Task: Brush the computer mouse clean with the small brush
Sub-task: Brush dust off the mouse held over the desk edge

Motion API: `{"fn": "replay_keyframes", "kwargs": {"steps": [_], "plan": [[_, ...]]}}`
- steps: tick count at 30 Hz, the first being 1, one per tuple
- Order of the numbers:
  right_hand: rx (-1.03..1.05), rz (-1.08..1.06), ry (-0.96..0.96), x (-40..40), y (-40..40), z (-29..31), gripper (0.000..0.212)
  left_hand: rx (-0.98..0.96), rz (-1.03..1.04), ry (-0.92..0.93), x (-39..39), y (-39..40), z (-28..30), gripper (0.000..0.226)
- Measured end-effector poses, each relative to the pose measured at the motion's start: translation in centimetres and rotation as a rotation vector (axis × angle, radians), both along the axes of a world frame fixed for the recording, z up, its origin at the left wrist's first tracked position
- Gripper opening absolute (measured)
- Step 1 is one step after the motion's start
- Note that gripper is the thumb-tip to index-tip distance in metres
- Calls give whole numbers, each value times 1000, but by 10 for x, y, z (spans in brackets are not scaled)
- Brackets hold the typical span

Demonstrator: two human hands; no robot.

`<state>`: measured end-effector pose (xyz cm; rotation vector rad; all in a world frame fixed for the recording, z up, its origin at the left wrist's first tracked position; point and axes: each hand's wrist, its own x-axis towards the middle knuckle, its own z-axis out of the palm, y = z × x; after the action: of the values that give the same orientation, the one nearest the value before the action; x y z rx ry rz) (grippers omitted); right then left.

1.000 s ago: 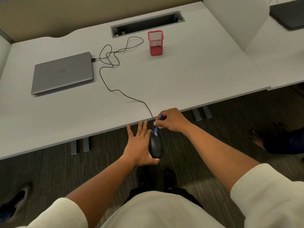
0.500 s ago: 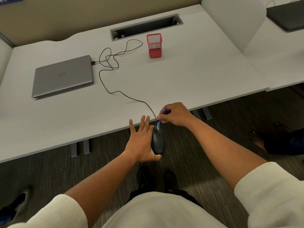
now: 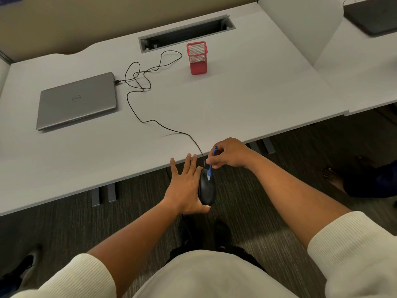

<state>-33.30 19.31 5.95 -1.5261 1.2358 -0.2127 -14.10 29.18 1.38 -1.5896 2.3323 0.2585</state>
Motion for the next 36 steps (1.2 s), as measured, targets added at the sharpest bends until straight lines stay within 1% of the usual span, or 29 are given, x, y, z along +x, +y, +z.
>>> {"fn": "replay_keyframes", "kwargs": {"steps": [3,7,9,11,13,15,17,20,24,25,27,30,32,36], "plan": [[27,0,-10,-2,1,-2,8,16,4,0,-3,1,-2,132],[-87,-127,20,-4,3,-12,8,15,-5,-15,-7,-1,0,132],[-42,-132,-20,-7,3,-13,8,16,-10,-14,-9,-3,0,131],[37,-85,-51,-10,2,-11,12,21,-19,-8,-10,-3,0,130],[64,-41,-43,-11,1,-10,15,27,-23,-2,-11,-3,-1,129],[35,-50,-17,-10,1,-12,13,29,-20,2,-12,-2,-1,129],[-25,-108,12,-9,2,-16,11,29,-20,-7,-13,-3,0,130],[-104,-154,47,-10,2,-19,13,28,-20,-14,-14,-4,0,131],[40,-81,-48,-13,1,-15,14,32,-24,2,-13,-5,-1,130],[53,-62,-46,-12,1,-15,14,32,-25,2,-13,-5,-2,130],[12,-65,-4,-10,0,-16,14,34,-24,1,-13,-4,-3,130],[-89,-135,41,-8,0,-21,9,27,-24,-4,-13,-5,-4,130],[-67,-139,16,-10,1,-21,10,22,-24,-3,-13,-5,-4,130],[32,-27,-6,-14,0,-17,15,33,-26,7,-12,-4,-5,130]]}}
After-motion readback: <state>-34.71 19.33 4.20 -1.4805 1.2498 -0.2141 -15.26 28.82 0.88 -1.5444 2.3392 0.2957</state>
